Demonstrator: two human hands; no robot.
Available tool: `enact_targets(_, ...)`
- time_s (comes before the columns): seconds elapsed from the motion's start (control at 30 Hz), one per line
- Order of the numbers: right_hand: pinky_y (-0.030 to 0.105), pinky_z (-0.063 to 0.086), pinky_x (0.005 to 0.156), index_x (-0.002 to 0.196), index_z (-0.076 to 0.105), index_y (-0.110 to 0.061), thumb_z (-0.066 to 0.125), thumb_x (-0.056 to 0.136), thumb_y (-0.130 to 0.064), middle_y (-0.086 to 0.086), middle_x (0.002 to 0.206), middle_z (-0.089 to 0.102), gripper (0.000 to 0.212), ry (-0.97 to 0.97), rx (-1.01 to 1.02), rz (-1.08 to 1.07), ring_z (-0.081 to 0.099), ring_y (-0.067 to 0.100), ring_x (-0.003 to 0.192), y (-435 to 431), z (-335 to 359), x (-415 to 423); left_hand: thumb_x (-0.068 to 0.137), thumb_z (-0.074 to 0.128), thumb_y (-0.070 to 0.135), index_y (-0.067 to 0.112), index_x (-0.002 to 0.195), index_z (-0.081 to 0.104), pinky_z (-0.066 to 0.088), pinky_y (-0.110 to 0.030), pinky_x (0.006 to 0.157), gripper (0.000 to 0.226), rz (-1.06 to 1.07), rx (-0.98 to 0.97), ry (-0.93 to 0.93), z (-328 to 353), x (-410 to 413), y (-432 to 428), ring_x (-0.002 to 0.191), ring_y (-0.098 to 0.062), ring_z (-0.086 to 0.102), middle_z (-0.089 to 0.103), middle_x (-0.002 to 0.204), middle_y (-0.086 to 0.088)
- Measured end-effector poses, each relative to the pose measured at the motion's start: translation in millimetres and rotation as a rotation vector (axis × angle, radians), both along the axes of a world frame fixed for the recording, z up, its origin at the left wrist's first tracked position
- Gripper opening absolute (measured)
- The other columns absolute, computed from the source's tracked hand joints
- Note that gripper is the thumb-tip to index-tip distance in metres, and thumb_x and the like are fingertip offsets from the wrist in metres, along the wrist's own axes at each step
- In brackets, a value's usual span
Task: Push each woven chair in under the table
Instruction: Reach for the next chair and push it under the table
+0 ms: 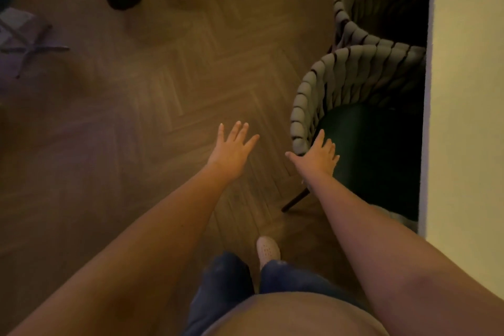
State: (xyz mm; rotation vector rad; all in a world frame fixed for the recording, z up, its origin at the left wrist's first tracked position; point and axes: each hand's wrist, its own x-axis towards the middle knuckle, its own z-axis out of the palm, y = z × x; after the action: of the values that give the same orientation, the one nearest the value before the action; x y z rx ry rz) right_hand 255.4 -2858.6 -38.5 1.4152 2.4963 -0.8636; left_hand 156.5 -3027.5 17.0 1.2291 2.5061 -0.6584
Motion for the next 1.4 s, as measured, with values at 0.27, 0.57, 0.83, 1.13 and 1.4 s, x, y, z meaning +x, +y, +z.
enact_targets(0.27,0.051,0.012,0.119,0.155,-0.003,-0.019,0.066,0.079,-0.064,0.014,0.161,0.008,0.112,-0.024,-0.054,-0.227,0.01,0.032,0.148,39.8,-10.1,-104.4,0.093,0.058,0.024,0.022,0.153,-0.011,-0.003,-0.06,0.115,0.091,-0.323,-0.062,-0.047,-12.4,-159.9,78.9,0.148,-0.031,-0.013,-0.013,0.16,-0.014)
enact_targets(0.57,0.052,0.029,0.114,0.155,-0.003,-0.027,0.068,0.079,-0.06,0.009,0.162,0.008,0.109,0.064,-0.216,-0.667,0.019,0.033,0.146,26.8,-34.2,-149.2,0.093,0.057,0.019,0.021,0.153,-0.011,0.0,-0.06,0.116,0.092,-0.87,-0.125,-0.061,-24.3,-257.8,198.4,0.148,-0.031,-0.012,-0.011,0.161,-0.014)
enact_targets(0.83,0.042,0.041,0.101,0.148,0.028,-0.024,0.06,0.085,-0.058,0.005,0.141,0.049,0.078,-0.226,-0.267,-0.679,0.051,0.027,0.124,47.7,-51.8,-161.0,0.096,0.044,0.005,0.019,0.155,-0.002,-0.001,-0.059,0.116,0.076,-1.229,-0.159,-0.159,-49.6,-258.8,296.4,0.148,-0.032,-0.01,-0.007,0.161,-0.014)
enact_targets(1.13,0.039,0.05,0.088,0.128,0.049,-0.022,0.057,0.091,-0.024,0.006,0.121,0.062,0.038,-0.392,-0.214,-0.826,0.061,0.026,0.108,59.3,-55.1,-189.3,0.099,0.045,0.019,0.023,0.154,0.012,0.003,-0.059,0.116,0.065,-1.562,-0.233,-0.115,-89.3,-271.9,395.6,0.149,-0.03,0.006,0.019,0.159,-0.008)
enact_targets(1.4,0.037,0.044,0.086,0.115,0.058,-0.027,0.058,0.09,-0.028,0.002,0.109,0.065,0.026,-0.401,-0.127,-0.993,0.061,0.023,0.101,51.7,-58.6,-206.0,0.093,0.054,0.037,0.039,0.145,0.033,0.027,-0.048,0.108,0.056,-1.944,-0.239,-0.067,-121.8,-271.5,444.2,0.132,-0.024,0.042,0.045,0.145,0.0)
